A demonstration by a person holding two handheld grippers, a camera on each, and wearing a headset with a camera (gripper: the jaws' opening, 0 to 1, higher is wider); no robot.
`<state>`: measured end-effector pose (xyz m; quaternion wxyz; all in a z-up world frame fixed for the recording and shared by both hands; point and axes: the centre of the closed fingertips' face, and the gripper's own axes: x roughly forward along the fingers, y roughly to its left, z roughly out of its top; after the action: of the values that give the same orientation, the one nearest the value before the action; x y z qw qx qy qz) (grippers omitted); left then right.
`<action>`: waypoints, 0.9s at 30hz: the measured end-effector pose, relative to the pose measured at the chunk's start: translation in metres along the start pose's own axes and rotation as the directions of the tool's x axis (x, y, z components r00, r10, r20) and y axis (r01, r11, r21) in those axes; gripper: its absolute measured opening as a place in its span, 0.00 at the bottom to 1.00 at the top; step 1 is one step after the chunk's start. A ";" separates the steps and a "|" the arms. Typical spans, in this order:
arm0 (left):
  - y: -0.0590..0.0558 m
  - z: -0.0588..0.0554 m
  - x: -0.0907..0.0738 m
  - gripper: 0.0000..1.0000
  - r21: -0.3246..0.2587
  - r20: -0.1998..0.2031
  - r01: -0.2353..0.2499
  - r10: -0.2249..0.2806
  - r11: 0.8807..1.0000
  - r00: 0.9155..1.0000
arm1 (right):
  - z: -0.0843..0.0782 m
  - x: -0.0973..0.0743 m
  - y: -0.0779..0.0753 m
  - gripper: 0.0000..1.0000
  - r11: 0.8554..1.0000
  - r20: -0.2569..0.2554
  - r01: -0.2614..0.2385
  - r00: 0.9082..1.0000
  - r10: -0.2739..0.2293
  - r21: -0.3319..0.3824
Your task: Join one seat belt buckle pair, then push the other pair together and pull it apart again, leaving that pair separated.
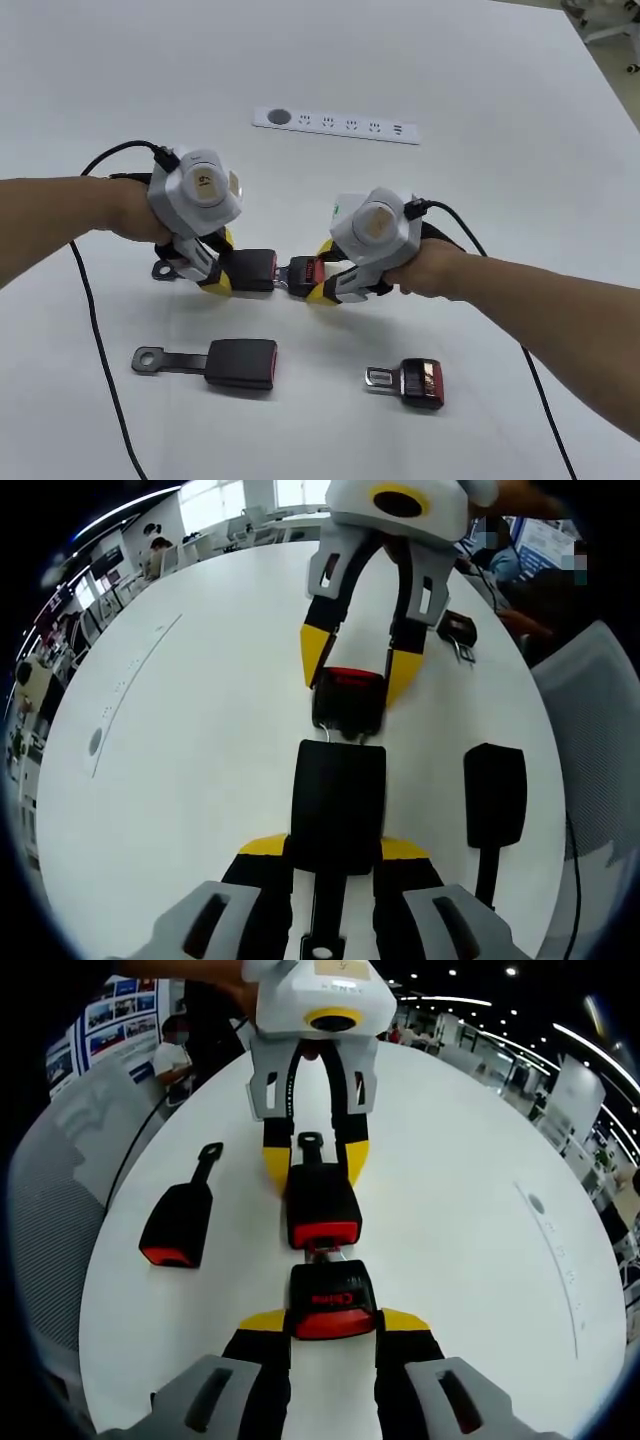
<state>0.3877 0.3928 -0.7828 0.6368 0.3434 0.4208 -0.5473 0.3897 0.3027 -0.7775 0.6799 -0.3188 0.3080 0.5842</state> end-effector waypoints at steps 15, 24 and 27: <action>0.000 0.000 0.000 0.30 0.000 -0.002 0.002 -0.002 1.000 1.000 | 0.008 0.006 0.004 0.26 1.000 0.013 -0.015 1.000 0.015 0.006; -0.004 0.003 0.000 0.30 -0.004 0.008 0.000 0.000 1.000 1.000 | 0.007 0.003 0.001 0.27 0.998 0.004 0.011 1.000 -0.011 0.057; -0.002 0.002 0.001 0.30 0.000 0.004 0.003 -0.003 1.000 1.000 | 0.010 0.004 -0.003 0.27 1.000 0.015 0.014 1.000 -0.014 0.004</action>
<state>0.3862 0.3908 -0.7829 0.6371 0.3415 0.4199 -0.5488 0.3933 0.3129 -0.7739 0.6868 -0.3151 0.3019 0.5812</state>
